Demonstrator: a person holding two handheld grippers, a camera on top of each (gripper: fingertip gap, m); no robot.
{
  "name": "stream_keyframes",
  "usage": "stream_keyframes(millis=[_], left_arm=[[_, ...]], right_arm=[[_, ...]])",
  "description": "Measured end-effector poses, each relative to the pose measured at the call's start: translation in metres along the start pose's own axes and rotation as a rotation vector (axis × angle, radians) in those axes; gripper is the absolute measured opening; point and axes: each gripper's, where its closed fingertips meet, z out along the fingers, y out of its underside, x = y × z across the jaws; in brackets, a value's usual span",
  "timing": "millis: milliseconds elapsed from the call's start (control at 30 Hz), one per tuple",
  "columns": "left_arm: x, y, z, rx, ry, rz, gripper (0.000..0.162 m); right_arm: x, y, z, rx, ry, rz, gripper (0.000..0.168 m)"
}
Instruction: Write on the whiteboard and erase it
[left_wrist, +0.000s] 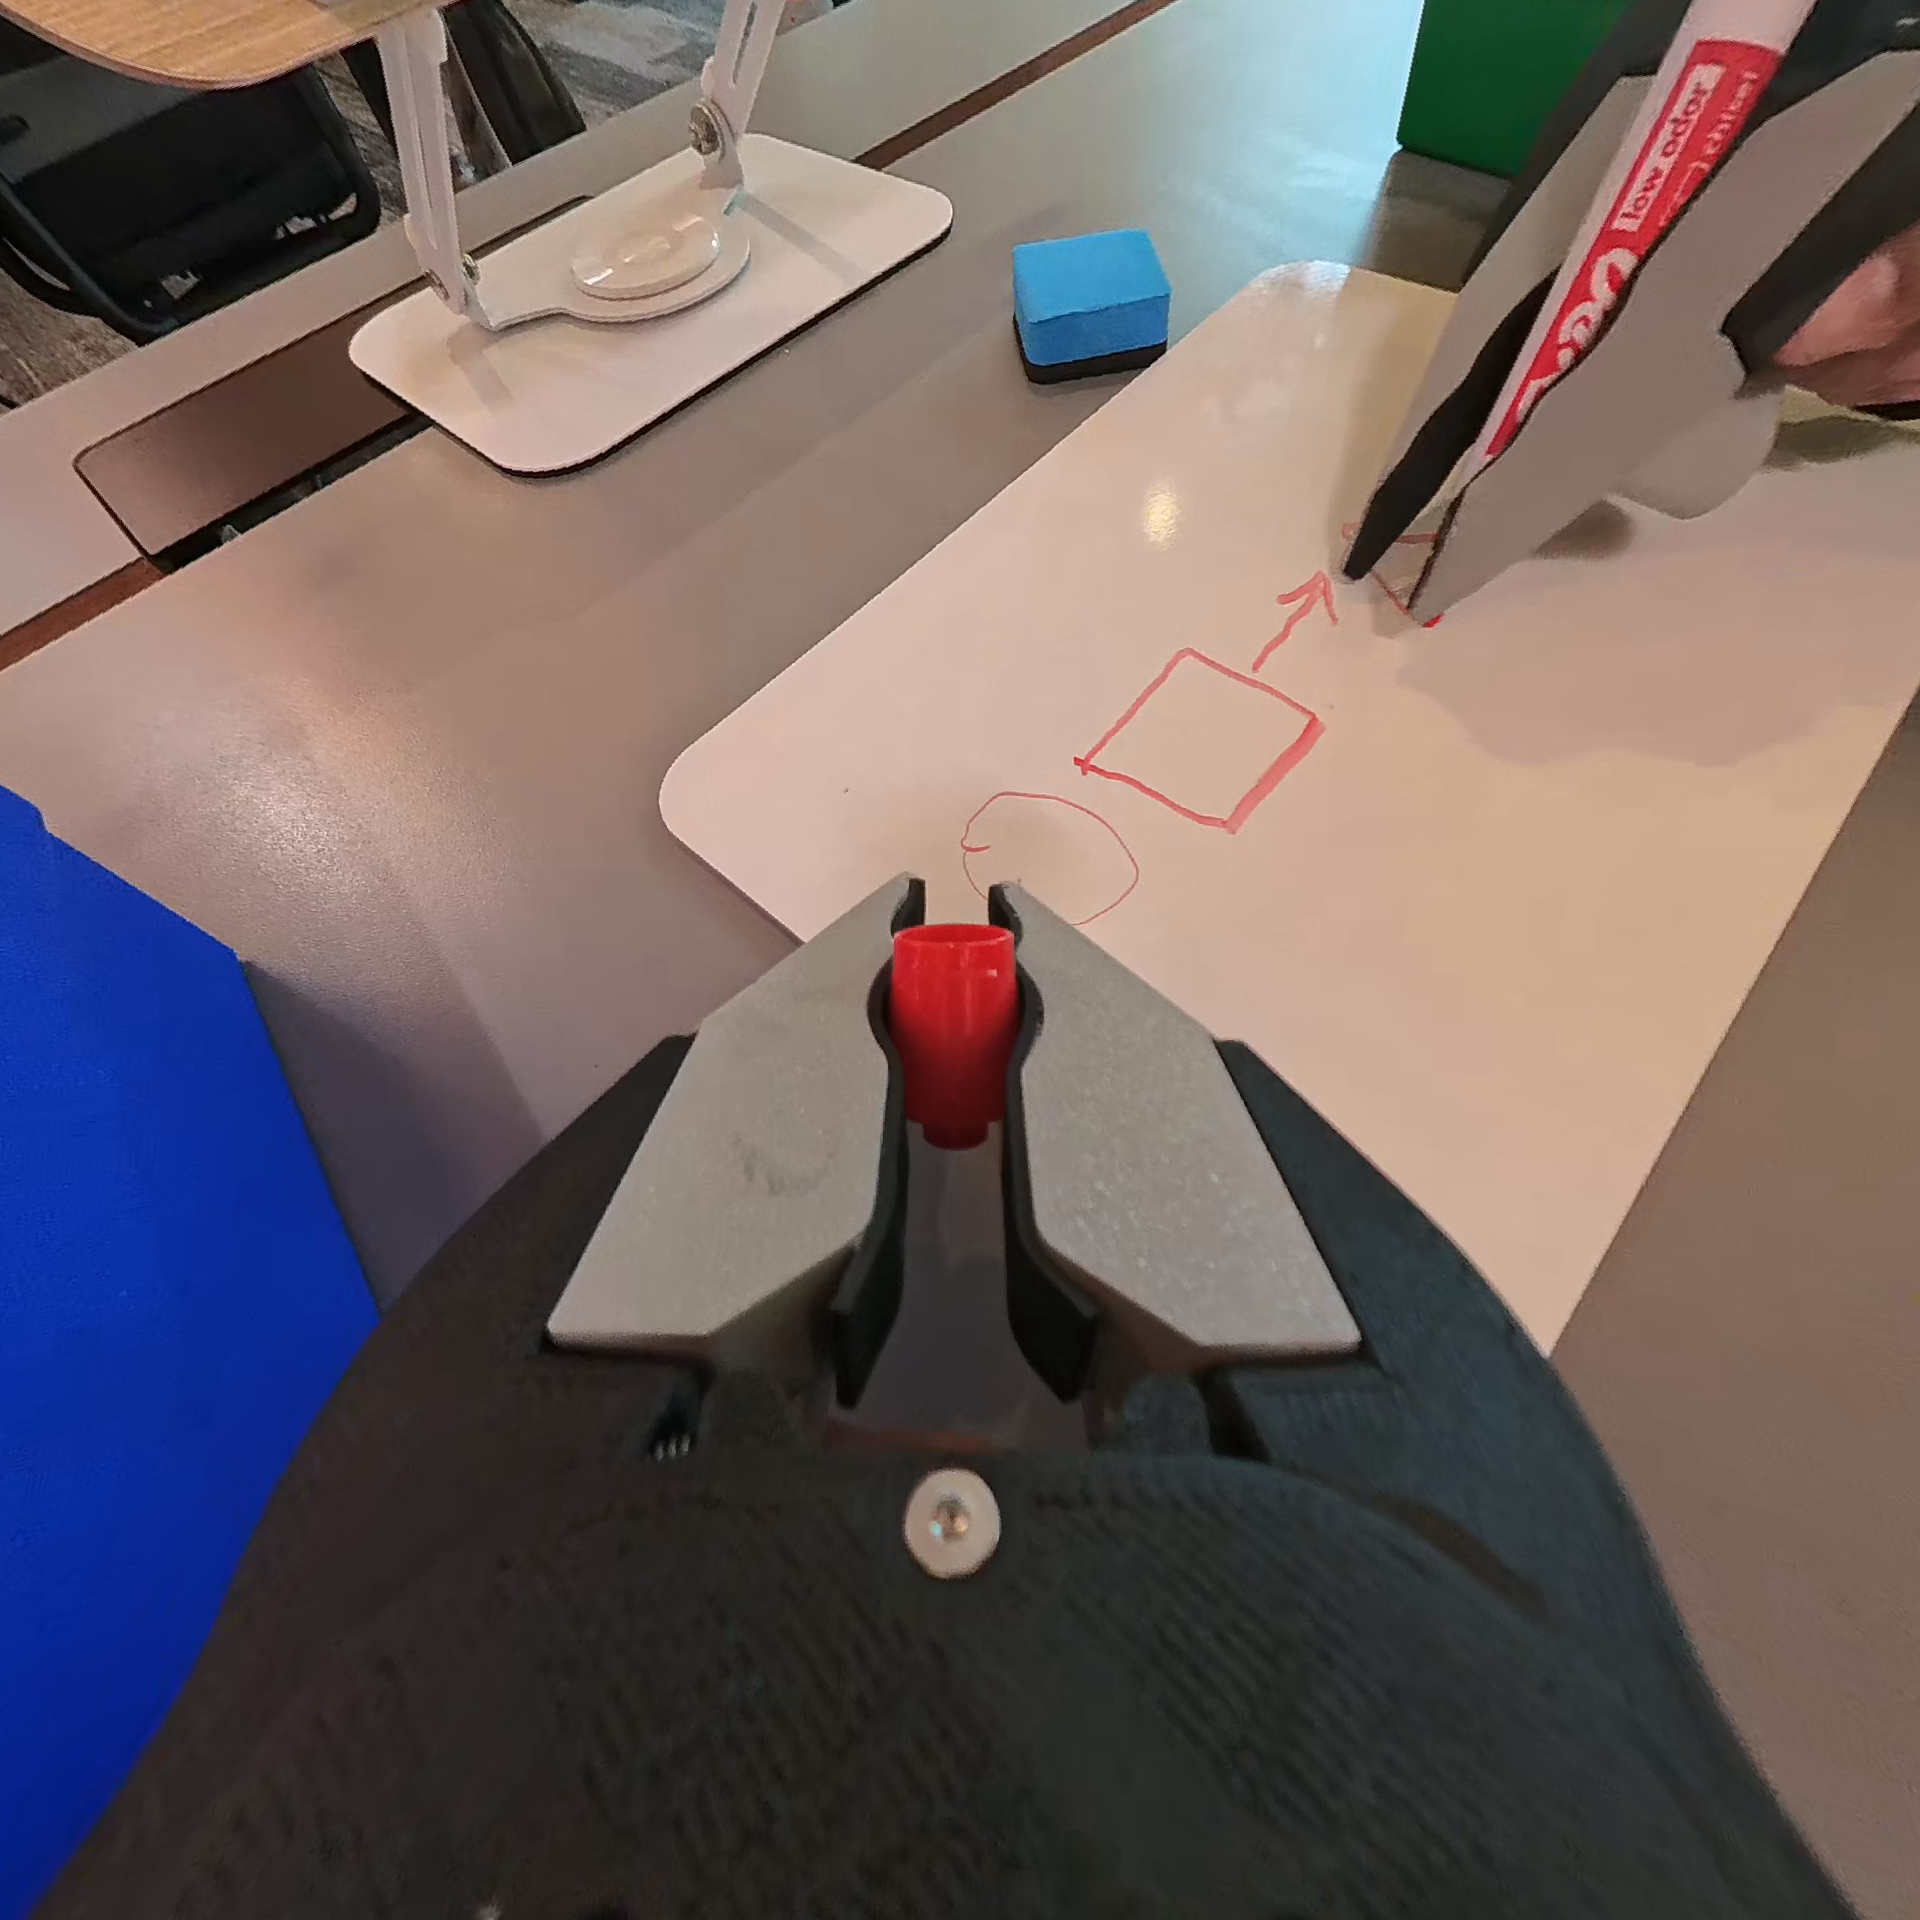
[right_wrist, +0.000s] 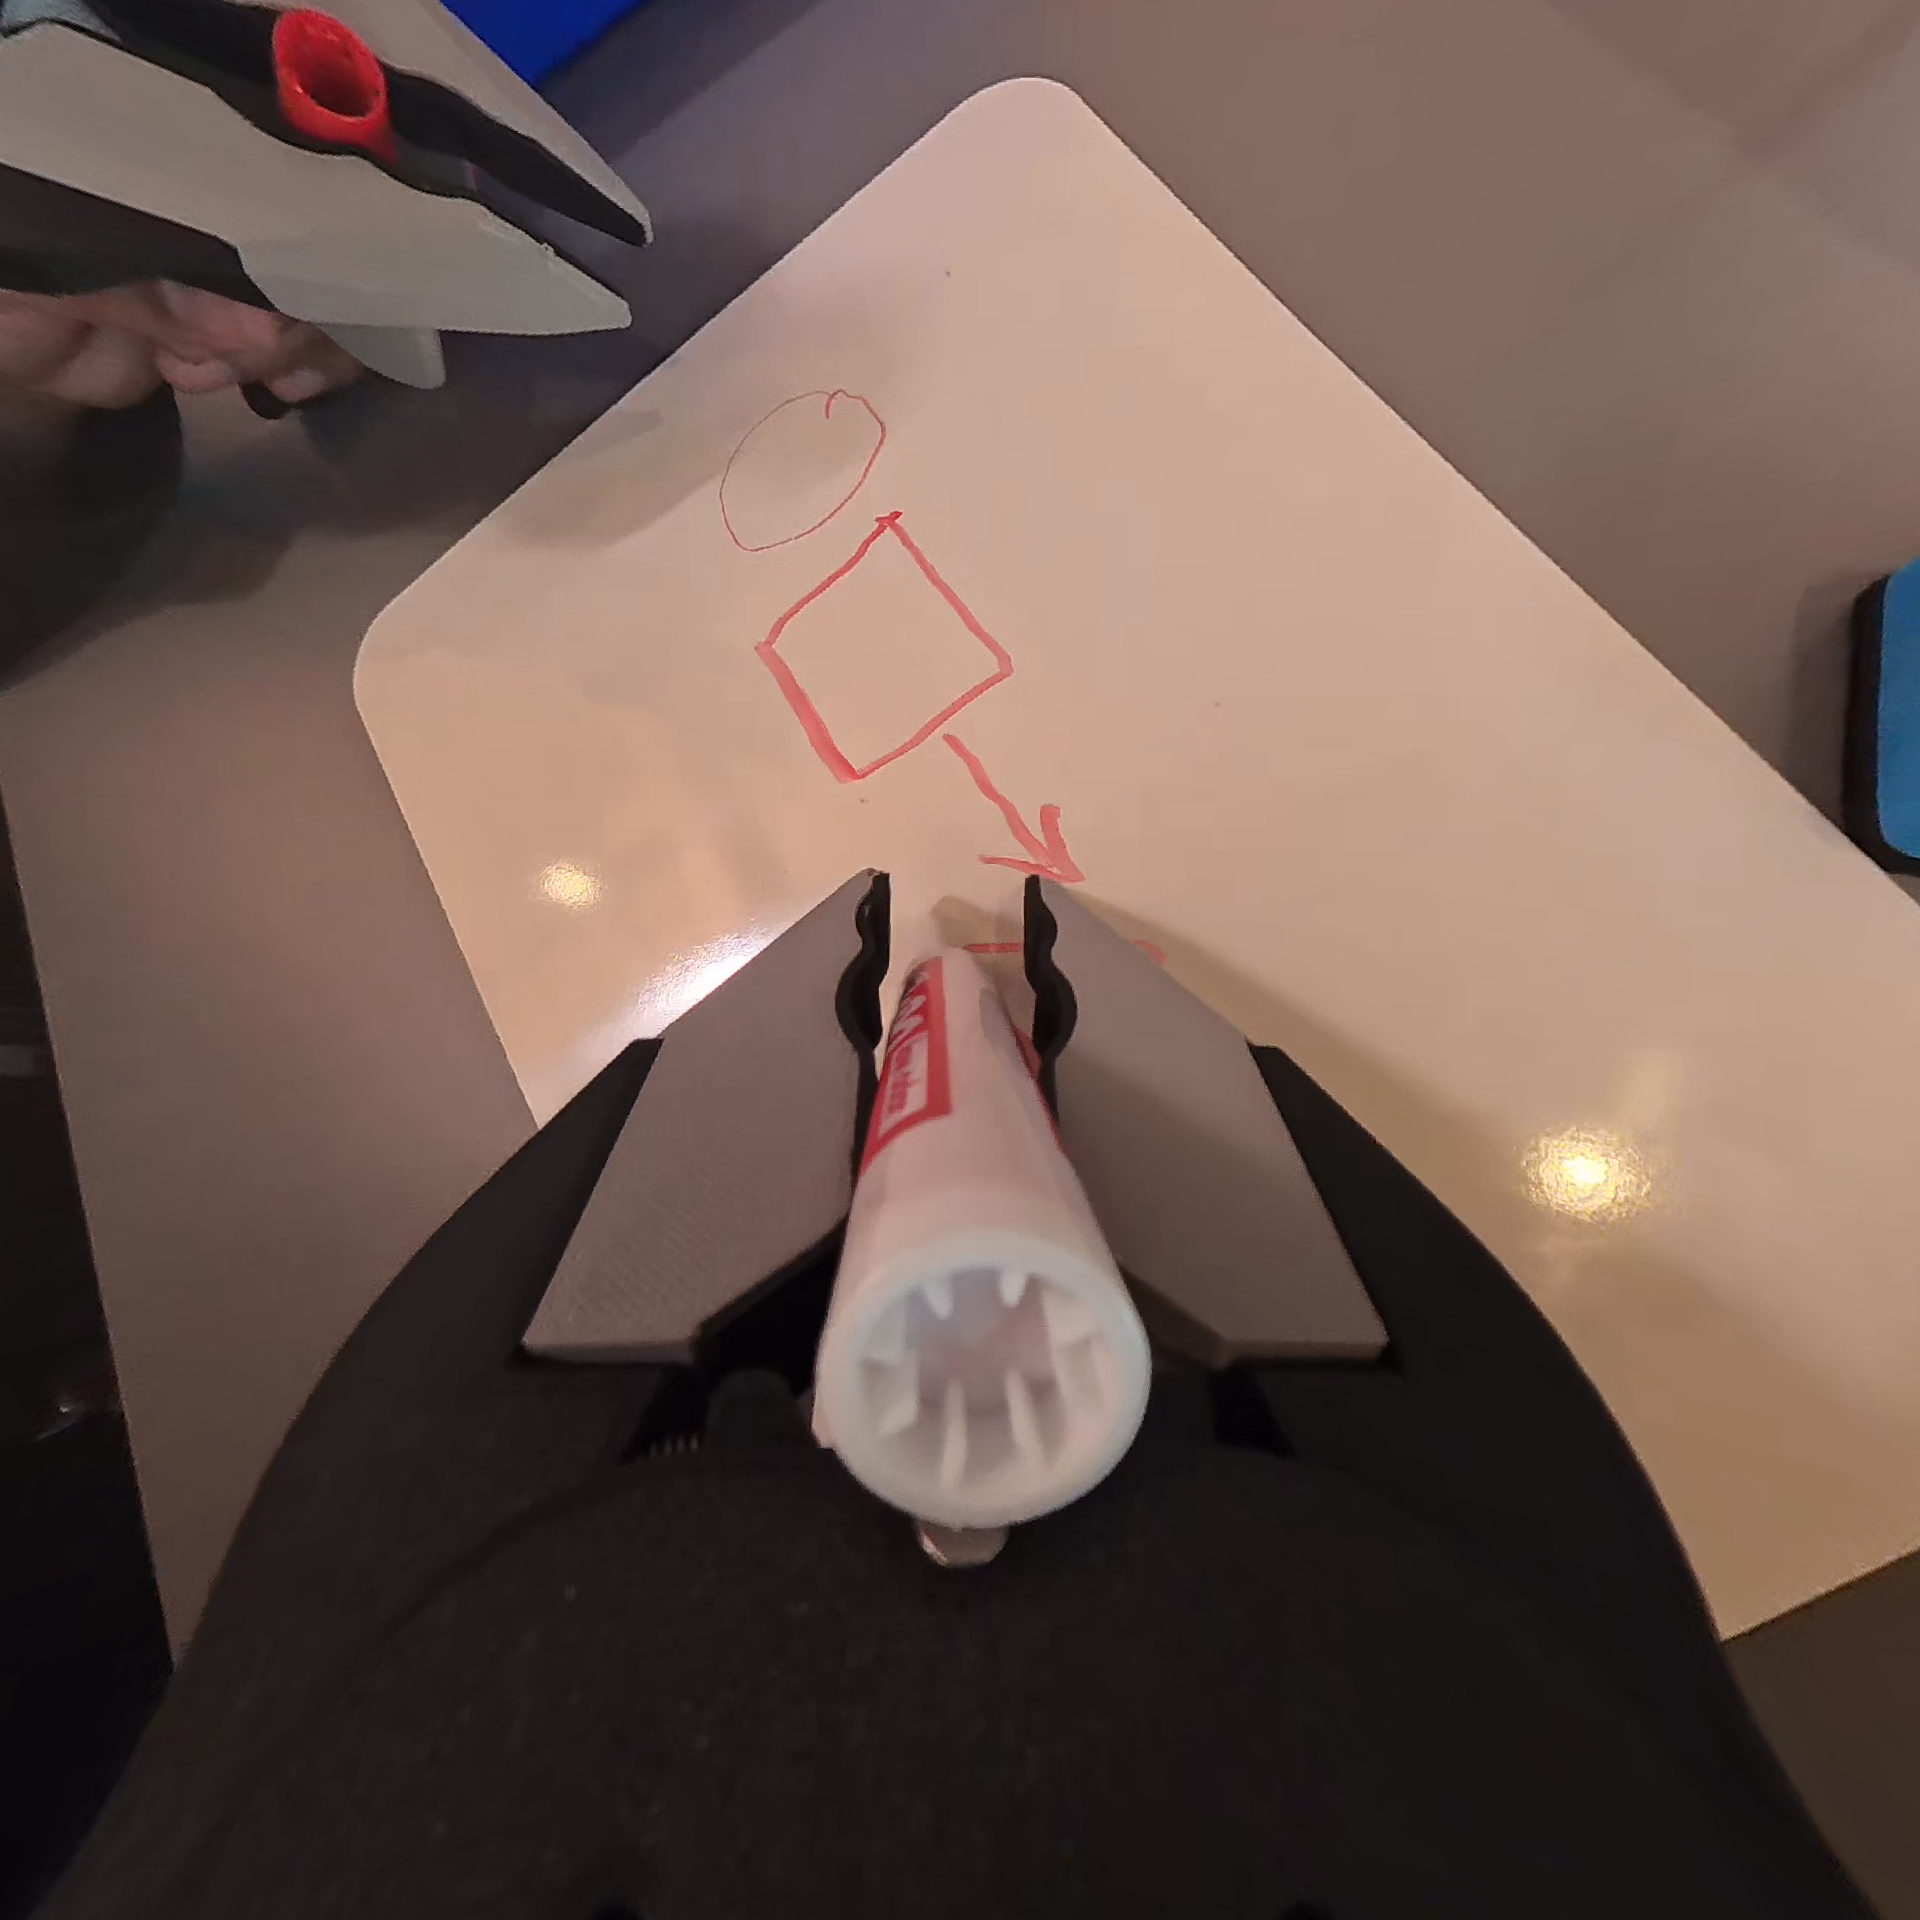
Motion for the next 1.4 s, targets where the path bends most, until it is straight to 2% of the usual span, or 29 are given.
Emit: stream_keyframes(millis=[133,300,533,1067,1300,1400], left_arm=[[0.000,0.000,0.000,0.001,0.000,0.001,0.009],[0.000,0.000,0.000,0.001,0.002,0.003,0.009],[0.000,0.000,0.000,0.000,0.003,0.006,0.010],[0.001,0.000,0.000,0.001,0.002,0.010,0.009],[0.002,0.000,0.000,0.003,0.002,0.018,0.009],[0.002,-0.001,0.000,0.005,0.000,0.023,0.009]], right_arm=[[0.005,-0.016,-0.015,0.130,-0.031,0.067,0.023],[0.024,-0.033,-0.040,0.272,0.051,0.093,0.024],[0.031,-0.029,-0.034,0.237,0.119,0.066,0.024],[0.026,-0.030,-0.026,0.233,0.126,0.036,0.024],[0.032,-0.040,-0.035,0.314,0.158,0.045,0.024],[0.029,-0.046,-0.041,0.371,0.123,0.062,0.024]])
